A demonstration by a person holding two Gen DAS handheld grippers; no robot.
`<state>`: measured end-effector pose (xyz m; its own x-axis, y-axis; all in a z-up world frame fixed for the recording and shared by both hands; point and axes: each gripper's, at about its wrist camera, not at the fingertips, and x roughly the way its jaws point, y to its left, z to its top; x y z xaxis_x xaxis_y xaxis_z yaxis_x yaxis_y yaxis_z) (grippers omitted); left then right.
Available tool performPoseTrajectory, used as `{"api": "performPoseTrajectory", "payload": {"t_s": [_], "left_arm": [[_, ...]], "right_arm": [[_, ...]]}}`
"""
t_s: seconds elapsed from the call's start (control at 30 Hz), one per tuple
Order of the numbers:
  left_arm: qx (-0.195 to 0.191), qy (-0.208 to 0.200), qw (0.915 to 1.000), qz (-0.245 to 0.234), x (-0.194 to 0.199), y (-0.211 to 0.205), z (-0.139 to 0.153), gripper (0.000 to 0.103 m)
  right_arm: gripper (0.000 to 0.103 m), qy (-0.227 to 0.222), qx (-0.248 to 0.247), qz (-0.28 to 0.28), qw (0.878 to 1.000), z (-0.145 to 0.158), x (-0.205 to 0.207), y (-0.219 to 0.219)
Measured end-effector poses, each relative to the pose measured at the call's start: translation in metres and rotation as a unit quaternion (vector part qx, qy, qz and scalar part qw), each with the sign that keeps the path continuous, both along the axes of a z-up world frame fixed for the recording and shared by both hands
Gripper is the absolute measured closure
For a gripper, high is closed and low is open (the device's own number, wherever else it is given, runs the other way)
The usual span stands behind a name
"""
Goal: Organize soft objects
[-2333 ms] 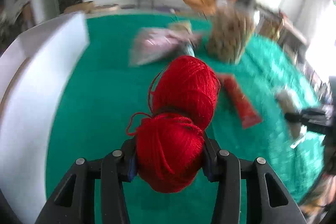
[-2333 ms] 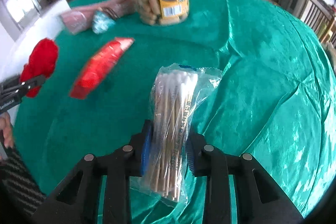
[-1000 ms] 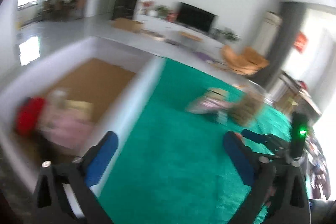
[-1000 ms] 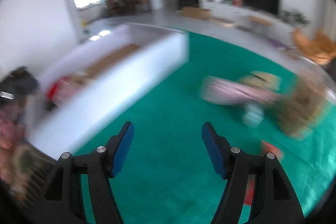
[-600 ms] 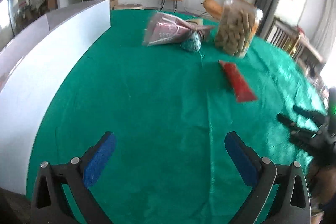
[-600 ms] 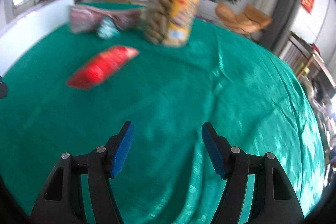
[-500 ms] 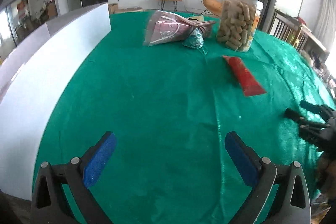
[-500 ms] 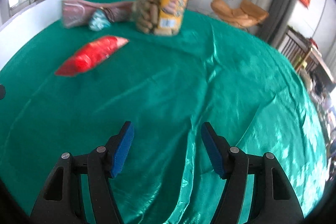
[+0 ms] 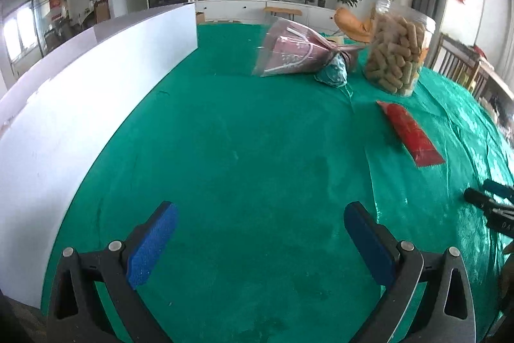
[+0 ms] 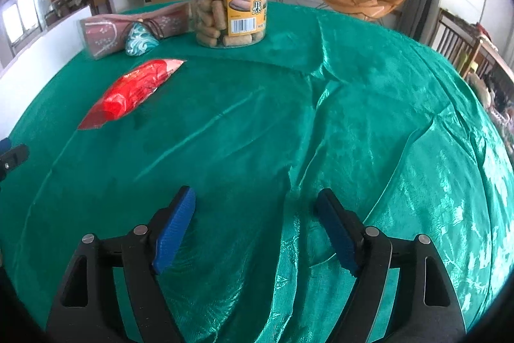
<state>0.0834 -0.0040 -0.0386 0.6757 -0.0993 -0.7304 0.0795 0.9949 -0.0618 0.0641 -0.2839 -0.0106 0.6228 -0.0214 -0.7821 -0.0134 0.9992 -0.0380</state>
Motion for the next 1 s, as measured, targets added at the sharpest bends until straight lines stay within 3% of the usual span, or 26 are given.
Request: {"api": "performPoseTrajectory", "payload": {"t_s": [0.2,0.3,1.0], "left_arm": [[-0.025,0.04,0.9988,0.012,0.007,0.01,-0.011,0.001],[-0.043,0.04,0.9981,0.02,0.006,0.016,-0.011,0.001],[0.003,0.055,0.9984,0.014,0.007,0.004,-0.015,0.0]], "right_arm": [[0.022,0.0,-0.002,0.0,1.0,0.0,0.001,0.001],[0.022,-0.001,-0.003,0.0,1.0,0.0,0.0,0.001],[0.021,-0.002,-0.004,0.0,1.0,-0.001,0.0,0.0]]}}
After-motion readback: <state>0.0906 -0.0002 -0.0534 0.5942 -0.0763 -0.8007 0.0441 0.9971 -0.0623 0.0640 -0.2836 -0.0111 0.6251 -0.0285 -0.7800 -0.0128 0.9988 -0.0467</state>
